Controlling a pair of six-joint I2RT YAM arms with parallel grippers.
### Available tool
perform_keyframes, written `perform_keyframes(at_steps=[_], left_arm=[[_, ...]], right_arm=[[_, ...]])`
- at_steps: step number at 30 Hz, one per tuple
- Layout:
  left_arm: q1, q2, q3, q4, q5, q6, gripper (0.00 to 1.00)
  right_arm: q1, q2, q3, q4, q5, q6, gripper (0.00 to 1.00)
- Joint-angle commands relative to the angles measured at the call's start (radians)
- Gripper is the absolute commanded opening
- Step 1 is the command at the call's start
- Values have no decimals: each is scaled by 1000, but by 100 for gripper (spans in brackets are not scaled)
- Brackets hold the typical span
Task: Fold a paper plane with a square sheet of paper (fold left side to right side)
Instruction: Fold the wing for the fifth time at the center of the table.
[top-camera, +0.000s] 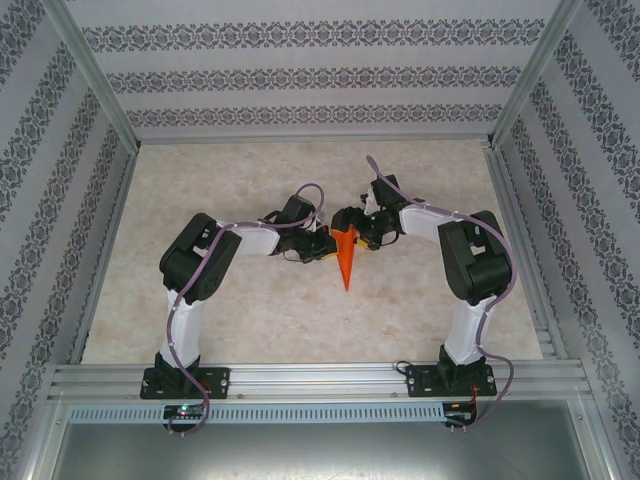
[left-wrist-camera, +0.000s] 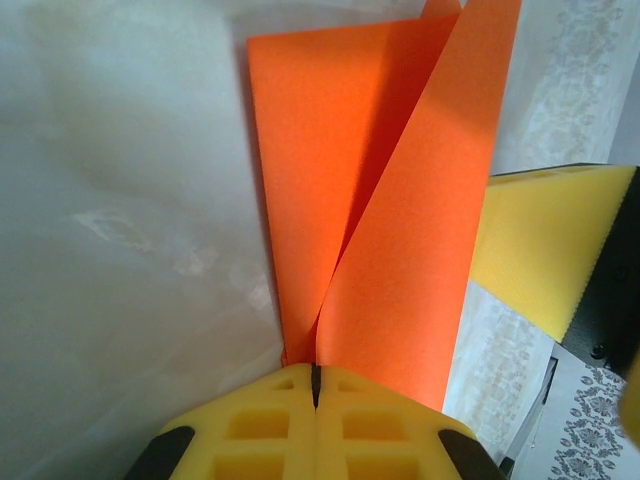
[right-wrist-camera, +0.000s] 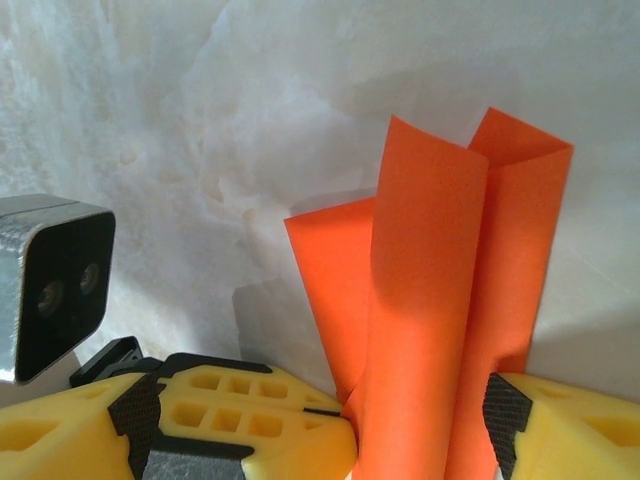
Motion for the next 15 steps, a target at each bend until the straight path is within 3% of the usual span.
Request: perform_keyframes(at_steps=[1, 5, 11, 15], left_arm=[[13, 37, -18, -36, -38, 17, 0], [14, 36, -17, -39, -45, 20, 0], [15, 34, -13, -55, -54, 28, 0], [14, 28, -16, -58, -55, 30, 0]], right_arm=[[-29, -101, -31, 7, 23, -4, 84], [-43, -153, -61, 1, 5, -4, 68], [-10, -111, -69, 30, -28, 21, 21], [6, -63, -54, 39, -19, 29, 12]])
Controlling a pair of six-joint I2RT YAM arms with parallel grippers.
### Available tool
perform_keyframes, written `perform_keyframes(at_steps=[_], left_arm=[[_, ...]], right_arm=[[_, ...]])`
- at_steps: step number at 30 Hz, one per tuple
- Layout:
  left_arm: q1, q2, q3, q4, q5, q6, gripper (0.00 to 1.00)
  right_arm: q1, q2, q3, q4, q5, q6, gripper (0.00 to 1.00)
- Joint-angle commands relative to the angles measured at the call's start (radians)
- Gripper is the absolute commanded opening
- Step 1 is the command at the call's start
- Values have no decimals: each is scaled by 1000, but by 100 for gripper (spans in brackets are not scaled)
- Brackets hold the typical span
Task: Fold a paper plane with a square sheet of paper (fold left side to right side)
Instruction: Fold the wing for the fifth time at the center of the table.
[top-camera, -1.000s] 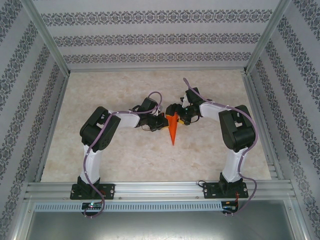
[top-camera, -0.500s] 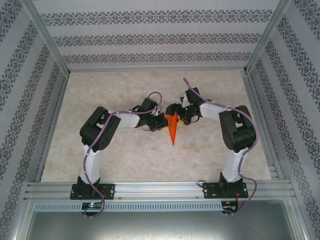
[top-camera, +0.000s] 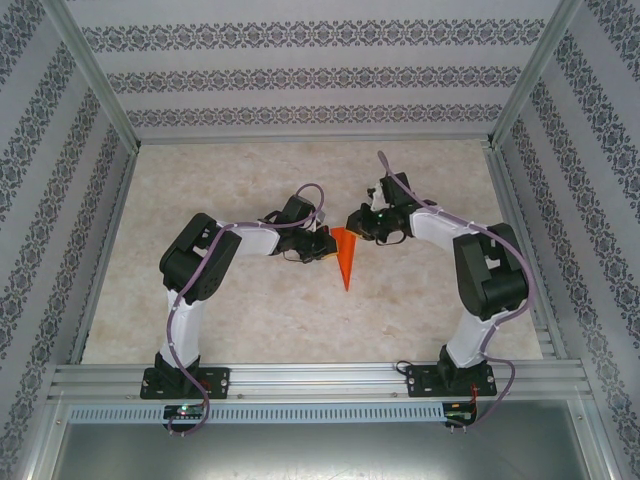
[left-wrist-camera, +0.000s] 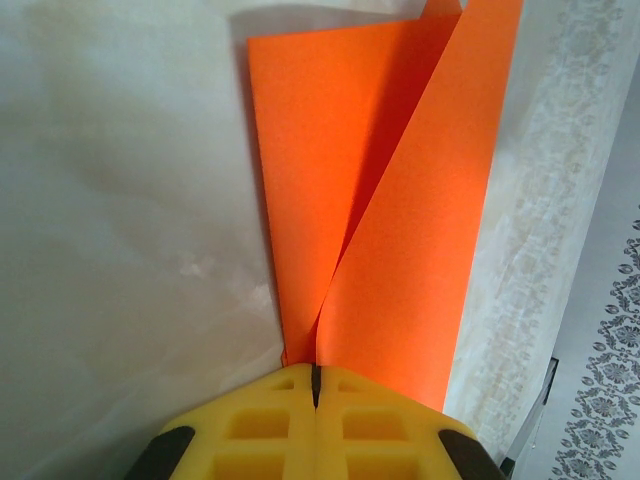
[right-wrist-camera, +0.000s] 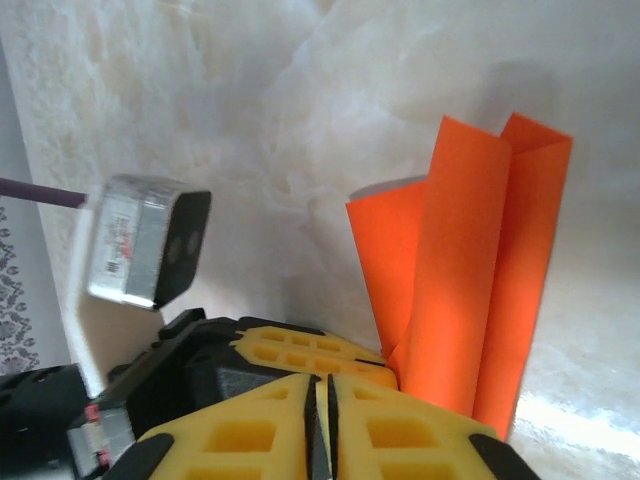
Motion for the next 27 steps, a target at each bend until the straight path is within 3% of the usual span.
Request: perform_keyframes(at_steps=[1, 27], left_arm=[[15, 27, -14, -60, -51, 29, 0], [33, 30, -23, -75, -90, 14, 0]], right_arm=[[16, 52, 7, 12, -8, 7, 11], [19, 122, 14, -25, 58, -51, 9]])
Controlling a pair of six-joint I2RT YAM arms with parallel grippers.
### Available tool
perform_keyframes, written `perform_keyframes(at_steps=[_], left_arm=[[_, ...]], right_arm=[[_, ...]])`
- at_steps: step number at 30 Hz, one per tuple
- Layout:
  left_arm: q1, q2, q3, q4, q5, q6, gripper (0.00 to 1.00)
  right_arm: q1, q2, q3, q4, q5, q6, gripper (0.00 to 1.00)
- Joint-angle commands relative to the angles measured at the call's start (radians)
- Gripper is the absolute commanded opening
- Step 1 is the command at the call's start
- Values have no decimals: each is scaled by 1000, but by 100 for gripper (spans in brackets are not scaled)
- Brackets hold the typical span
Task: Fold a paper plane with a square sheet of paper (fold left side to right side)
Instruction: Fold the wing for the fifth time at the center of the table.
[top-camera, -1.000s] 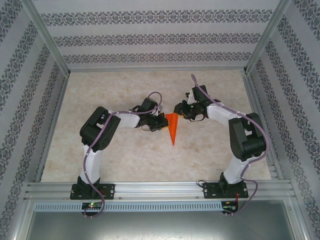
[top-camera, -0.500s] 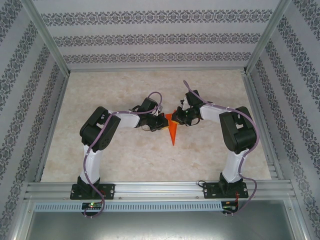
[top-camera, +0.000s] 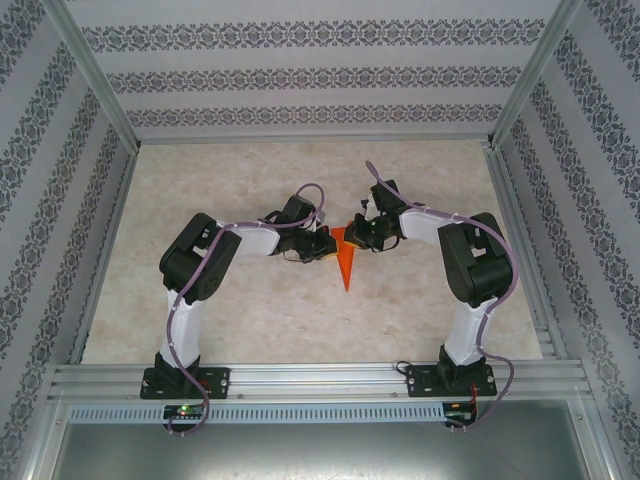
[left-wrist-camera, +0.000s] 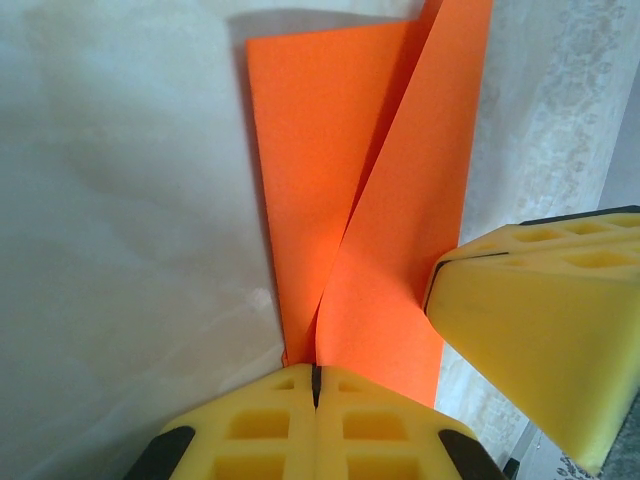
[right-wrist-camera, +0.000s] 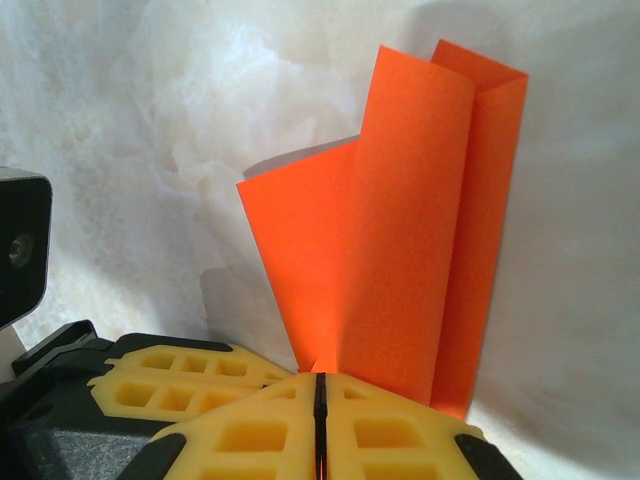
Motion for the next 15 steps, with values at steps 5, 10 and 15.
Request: perform_keyframes(at_steps=[5, 10, 15], left_arm=[[36, 33, -29, -70, -89, 0, 0], [37, 35, -30, -66, -83, -3, 0], [37, 40, -26, -61, -77, -5, 0]], right_arm=[[-2, 36, -8, 9, 23, -22, 9], [-5, 45, -15, 11, 27, -20, 9], [-6, 55, -17, 10, 28, -20, 9]])
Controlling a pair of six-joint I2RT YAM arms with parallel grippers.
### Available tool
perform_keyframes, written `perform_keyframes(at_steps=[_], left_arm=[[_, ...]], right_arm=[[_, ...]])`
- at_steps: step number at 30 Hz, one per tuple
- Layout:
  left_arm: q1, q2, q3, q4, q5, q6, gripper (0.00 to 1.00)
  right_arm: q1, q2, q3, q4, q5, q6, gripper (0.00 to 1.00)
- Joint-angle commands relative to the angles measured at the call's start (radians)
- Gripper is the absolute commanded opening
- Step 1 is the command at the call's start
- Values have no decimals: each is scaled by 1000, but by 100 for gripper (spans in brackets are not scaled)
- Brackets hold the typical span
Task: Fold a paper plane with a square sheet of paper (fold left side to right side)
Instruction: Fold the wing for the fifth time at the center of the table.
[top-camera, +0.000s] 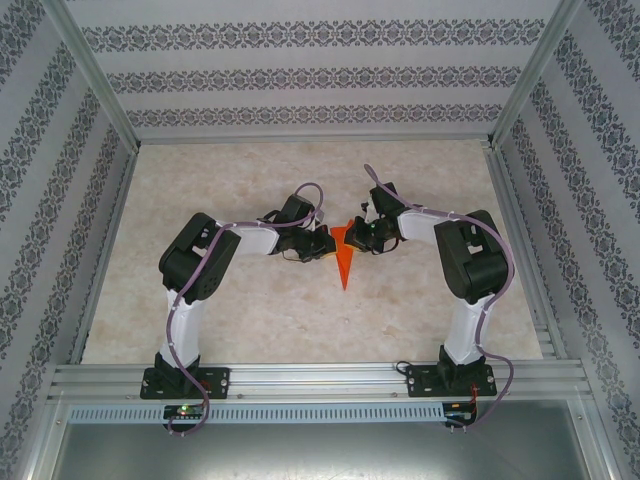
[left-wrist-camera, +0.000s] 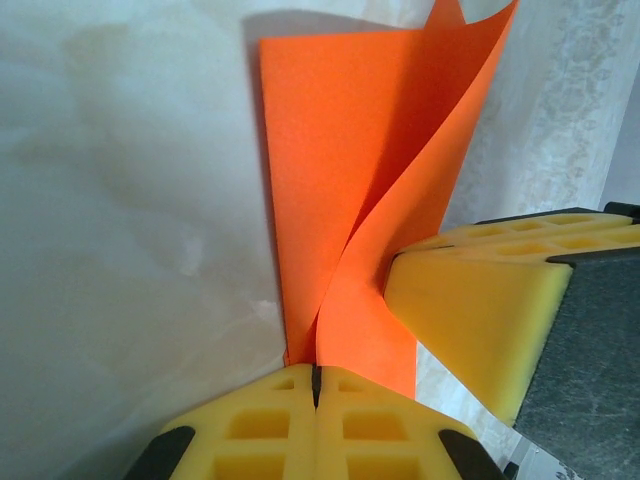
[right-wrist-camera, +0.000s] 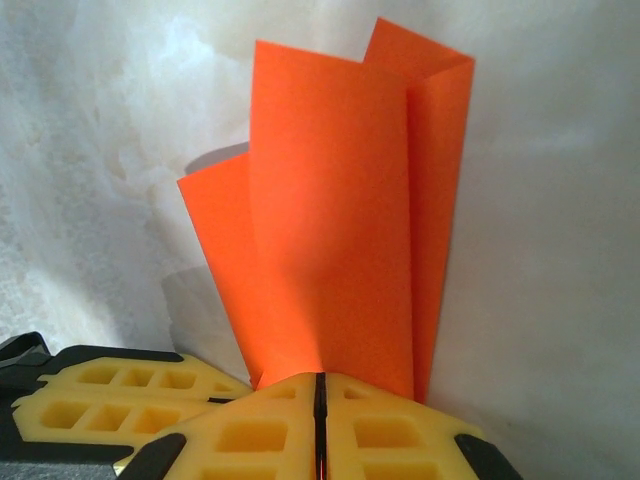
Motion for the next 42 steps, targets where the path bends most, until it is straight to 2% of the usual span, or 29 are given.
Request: perform_keyframes(at_steps=[1, 11, 20, 22, 27, 30, 35, 42], left_arm=[[31, 40, -26, -61, -76, -4, 0], [30, -1, -26, -36, -47, -2, 0], [31, -158, -49, -102, -75, 40, 34], [29, -194, -62, -108, -71, 40, 37], [-7, -290, -106, -90, 7, 13, 32], [-51, -316, -142, -7, 64, -62, 27], [-107, -264, -171, 154, 118, -207, 20], [-137, -186, -118, 121, 91, -194, 18]], right_arm=[[-6, 23, -12, -7, 18, -20, 9], [-12, 56, -26, -35, 31, -29, 8], [-12, 65, -35, -40, 30, -40, 8], [-12, 63, -36, -37, 29, -40, 8], [-9, 59, -31, -38, 23, -41, 8], [-10, 60, -29, -40, 22, -43, 8], [-6, 60, -26, -43, 22, -46, 8], [-6, 63, -22, -51, 20, -52, 8]])
